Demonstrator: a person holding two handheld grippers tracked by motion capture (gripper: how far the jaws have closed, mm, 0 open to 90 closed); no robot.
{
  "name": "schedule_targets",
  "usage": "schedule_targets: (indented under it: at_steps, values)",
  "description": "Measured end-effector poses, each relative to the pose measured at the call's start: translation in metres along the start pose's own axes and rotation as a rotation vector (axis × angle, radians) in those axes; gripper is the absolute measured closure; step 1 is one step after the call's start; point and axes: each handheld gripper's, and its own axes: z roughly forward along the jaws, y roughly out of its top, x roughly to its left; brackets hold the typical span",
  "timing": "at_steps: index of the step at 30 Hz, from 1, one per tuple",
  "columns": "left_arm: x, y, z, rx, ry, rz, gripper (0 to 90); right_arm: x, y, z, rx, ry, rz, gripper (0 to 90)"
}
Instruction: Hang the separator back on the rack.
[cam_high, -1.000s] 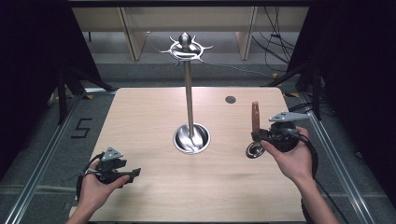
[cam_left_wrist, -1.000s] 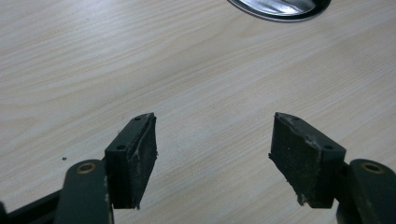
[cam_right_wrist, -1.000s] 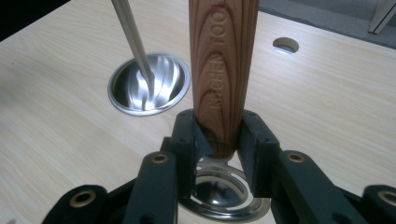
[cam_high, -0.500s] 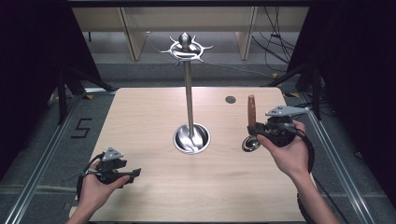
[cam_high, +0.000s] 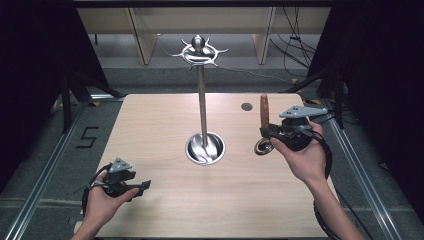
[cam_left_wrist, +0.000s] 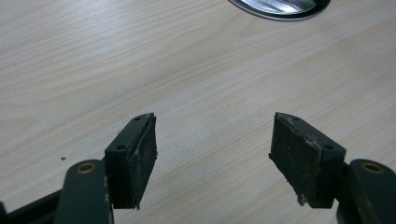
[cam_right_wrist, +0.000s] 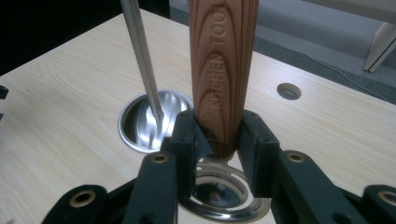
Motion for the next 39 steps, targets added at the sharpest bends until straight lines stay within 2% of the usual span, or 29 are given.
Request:
schedule_targets:
  at_steps: [1, 2, 4, 8, 9, 10, 11, 14, 16, 17, 19, 21, 23, 24, 26, 28, 29, 30, 31, 33, 39]
  values:
    - [0.0, 0.0, 0.0, -0.001, 0.002, 0.0, 30.9, 0.0, 0.002, 0.001, -0.004, 0.003, -0.021, 69.9]
    - [0.0, 0.0, 0.0, -0.001, 0.002, 0.0, 30.9, 0.0, 0.002, 0.001, -0.004, 0.003, -0.021, 69.9]
    - [0.0, 0.0, 0.0, -0.002, 0.003, 0.001, 30.9, 0.002, 0.004, 0.001, -0.015, -0.004, 0.002, 70.0]
    - [0.0, 0.0, 0.0, -0.002, 0.003, 0.0, 30.9, 0.001, 0.008, 0.001, -0.016, 0.004, -0.032, 69.9]
    - [0.0, 0.0, 0.0, -0.001, 0.002, 0.001, 30.9, 0.004, 0.009, 0.002, -0.035, -0.006, -0.014, 70.0]
    - [0.0, 0.0, 0.0, -0.001, 0.002, 0.001, 30.9, 0.004, 0.009, 0.002, -0.035, -0.006, -0.014, 70.0]
    - [0.0, 0.0, 0.0, -0.002, 0.002, 0.0, 30.9, 0.004, 0.011, 0.0, -0.01, 0.005, -0.01, 70.0]
    - [0.0, 0.0, 0.0, -0.004, 0.003, 0.0, 30.9, 0.004, 0.012, 0.001, -0.019, 0.006, -0.029, 70.0]
    - [-0.001, 0.0, 0.002, -0.027, 0.005, -0.024, 30.9, 0.004, 0.014, 0.002, -0.026, 0.008, -0.034, 70.0]
    - [-0.001, 0.0, 0.001, -0.026, 0.012, -0.017, 30.9, 0.006, 0.014, 0.003, -0.041, -0.004, -0.023, 70.0]
    - [-0.001, 0.0, 0.001, -0.025, 0.01, -0.013, 30.9, 0.005, 0.016, 0.002, -0.022, 0.005, -0.029, 70.0]
    - [-0.001, 0.0, 0.001, -0.023, 0.012, -0.014, 30.9, 0.006, 0.018, 0.003, -0.038, 0.001, -0.014, 70.0]
    - [-0.001, 0.0, 0.001, -0.022, 0.01, -0.014, 30.9, 0.004, 0.02, 0.003, -0.031, 0.006, -0.047, 70.0]
    - [-0.001, 0.0, 0.001, -0.022, 0.011, -0.013, 30.9, 0.006, 0.02, 0.003, -0.029, 0.003, -0.032, 70.0]
    - [-0.001, 0.0, 0.002, -0.023, 0.003, -0.021, 30.9, 0.005, 0.022, 0.003, -0.032, 0.003, -0.048, 70.0]
    - [-0.001, 0.0, 0.002, -0.022, 0.003, -0.022, 30.9, 0.007, 0.022, 0.005, -0.055, -0.005, -0.034, 69.9]
    - [-0.001, 0.0, 0.002, -0.024, 0.003, -0.022, 30.9, 0.006, 0.024, 0.003, -0.03, 0.004, -0.039, 70.0]
    - [-0.001, 0.0, 0.002, -0.024, 0.003, -0.022, 30.9, 0.006, 0.024, 0.003, -0.03, 0.004, -0.039, 70.0]
    - [-0.001, 0.0, 0.001, -0.024, 0.012, -0.017, 30.9, 0.006, 0.026, 0.004, -0.049, -0.001, -0.051, 70.0]
    - [-0.001, 0.0, 0.001, -0.019, 0.011, -0.012, 30.9, 0.007, 0.028, 0.004, -0.04, 0.008, -0.06, 69.9]
    - [0.0, 0.0, 0.0, -0.016, 0.011, -0.007, 30.9, 0.01, 0.032, 0.004, -0.058, 0.001, -0.052, 70.0]
